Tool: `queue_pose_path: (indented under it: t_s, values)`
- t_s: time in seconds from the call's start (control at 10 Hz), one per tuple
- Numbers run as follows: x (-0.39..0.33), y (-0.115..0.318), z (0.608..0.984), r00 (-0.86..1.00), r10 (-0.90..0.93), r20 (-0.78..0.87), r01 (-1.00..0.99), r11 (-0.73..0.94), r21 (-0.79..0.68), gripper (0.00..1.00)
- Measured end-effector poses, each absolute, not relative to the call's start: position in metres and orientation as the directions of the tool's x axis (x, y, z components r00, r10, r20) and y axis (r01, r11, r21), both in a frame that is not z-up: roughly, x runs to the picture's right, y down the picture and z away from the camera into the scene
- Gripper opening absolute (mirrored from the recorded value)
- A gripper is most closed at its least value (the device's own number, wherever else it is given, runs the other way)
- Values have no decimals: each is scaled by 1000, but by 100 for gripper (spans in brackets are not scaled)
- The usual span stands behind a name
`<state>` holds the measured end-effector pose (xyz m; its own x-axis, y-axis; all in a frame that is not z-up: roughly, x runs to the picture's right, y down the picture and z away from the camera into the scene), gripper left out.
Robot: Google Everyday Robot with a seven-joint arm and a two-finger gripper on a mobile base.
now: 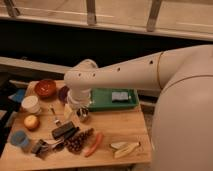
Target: Place eraser in tray
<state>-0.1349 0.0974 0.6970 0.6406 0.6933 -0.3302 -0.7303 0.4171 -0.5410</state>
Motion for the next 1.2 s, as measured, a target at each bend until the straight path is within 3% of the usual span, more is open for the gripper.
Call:
queue_pose_path:
  t_s: [0.6, 1.2]
  values:
    - [-207, 129, 714, 773, 560, -298, -604, 505, -617, 73]
    - [-259, 132, 725, 853, 465, -236, -495, 577, -650, 73]
